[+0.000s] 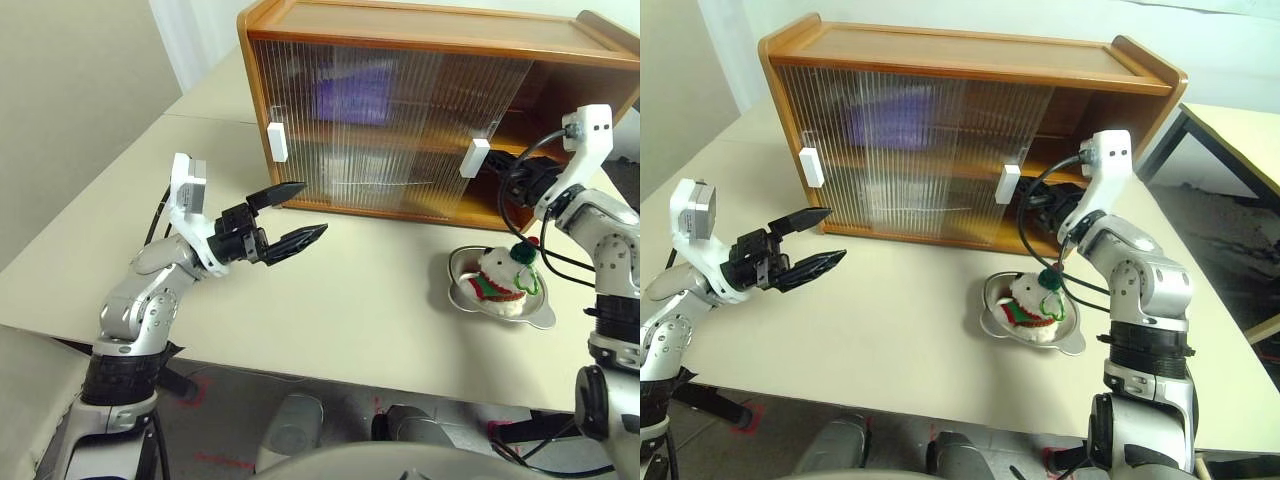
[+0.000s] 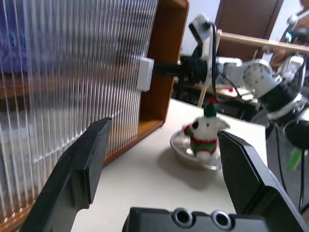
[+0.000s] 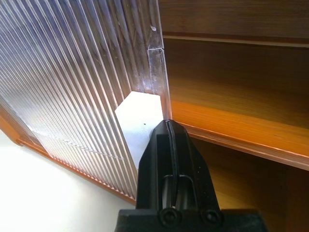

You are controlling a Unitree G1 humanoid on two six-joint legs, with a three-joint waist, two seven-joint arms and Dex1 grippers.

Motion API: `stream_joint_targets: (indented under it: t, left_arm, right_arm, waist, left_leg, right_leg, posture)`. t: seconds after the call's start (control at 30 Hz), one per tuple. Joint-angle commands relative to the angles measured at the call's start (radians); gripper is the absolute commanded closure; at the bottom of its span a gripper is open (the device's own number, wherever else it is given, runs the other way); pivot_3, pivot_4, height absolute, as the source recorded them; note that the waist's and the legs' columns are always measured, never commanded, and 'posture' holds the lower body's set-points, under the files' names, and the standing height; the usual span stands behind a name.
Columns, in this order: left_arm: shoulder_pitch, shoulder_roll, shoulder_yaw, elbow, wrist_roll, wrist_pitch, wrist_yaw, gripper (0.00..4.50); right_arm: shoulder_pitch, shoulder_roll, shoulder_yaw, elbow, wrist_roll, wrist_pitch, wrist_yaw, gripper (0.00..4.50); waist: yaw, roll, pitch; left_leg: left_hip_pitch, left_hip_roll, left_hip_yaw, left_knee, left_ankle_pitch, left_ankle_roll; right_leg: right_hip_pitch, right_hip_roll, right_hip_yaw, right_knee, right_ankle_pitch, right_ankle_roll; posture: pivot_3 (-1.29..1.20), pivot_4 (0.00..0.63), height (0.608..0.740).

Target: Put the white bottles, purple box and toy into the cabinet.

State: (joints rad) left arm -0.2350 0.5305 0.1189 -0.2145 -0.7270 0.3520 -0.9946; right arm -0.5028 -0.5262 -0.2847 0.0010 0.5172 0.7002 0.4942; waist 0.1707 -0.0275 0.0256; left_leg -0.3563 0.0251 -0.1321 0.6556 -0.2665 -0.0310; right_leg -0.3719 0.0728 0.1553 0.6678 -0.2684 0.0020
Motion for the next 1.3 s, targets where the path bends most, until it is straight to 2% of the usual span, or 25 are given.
stream_joint_targets:
  t: [0.03,1.3]
  left_arm:
    - [-0.013,0.001,0.005,-0.009,-0.005,0.013,0.005,0.0]
    - [0.005,0.013,-0.005,-0.008,0.044,-0.003,0.001,0.0]
  right_arm:
    - [-0.032,0.014,0.034,-0.004,0.004,0.015,0.006,4.48]
    - [-0.122,0.147,0.126,-0.006,0.006,0.054,0.014,4.48]
  waist:
    - [0.0,0.0,0.0]
    - [0.033,0.001,0.0]
  left_leg:
    - [0.0,0.0,0.0,0.0,0.0,0.0]
    - [0.0,0.005,0.004,-0.008,0.002,-0.004]
  right_leg:
    - [0.0,0.0,0.0,0.0,0.0,0.0]
    - [-0.01,0.003,0.0,0.001,0.005,-0.01]
  posture:
    - [0.28,0.039,0.74]
    - [0.3,0.043,0.74]
